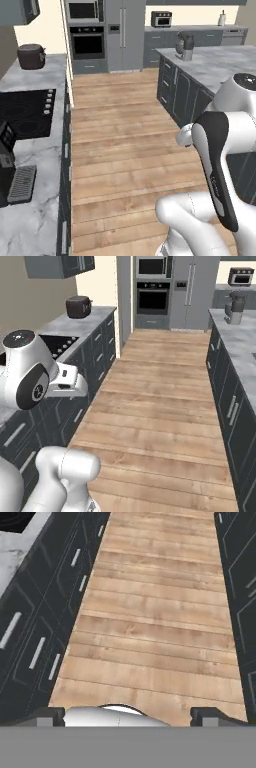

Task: Navigate to the toaster oven.

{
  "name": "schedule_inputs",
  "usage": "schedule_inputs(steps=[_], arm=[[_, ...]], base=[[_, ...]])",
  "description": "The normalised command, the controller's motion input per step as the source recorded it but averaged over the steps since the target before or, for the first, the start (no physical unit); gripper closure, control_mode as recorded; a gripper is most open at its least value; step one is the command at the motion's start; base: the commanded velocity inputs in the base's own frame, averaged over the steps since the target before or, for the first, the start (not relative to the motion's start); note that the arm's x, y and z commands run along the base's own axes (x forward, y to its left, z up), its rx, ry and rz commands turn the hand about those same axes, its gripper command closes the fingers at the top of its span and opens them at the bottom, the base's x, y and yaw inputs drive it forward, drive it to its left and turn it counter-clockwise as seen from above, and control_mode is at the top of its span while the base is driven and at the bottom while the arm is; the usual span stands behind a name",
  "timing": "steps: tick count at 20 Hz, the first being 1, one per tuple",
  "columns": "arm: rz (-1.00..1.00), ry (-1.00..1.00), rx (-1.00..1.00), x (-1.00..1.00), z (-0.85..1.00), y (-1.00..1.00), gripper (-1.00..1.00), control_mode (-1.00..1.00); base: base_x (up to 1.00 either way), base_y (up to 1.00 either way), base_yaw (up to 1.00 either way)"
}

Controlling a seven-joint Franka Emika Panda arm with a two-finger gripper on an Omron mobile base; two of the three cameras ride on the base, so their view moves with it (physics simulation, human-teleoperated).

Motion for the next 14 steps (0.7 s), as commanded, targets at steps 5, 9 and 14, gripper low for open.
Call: schedule_inputs(steps=[5, 9, 14], arm=[[0.0, 0.0, 0.0, 0.0, 0.0, 0.0, -1.0, 1.0], [0.0, 0.0, 0.0, 0.0, 0.0, 0.0, -1.0, 1.0], [0.0, 0.0, 0.0, 0.0, 0.0, 0.0, -1.0, 1.0]], base=[[0.19, 0.0, -0.58], [0.89, 0.0, -0.06], [1.0, 0.0, 0.05]])
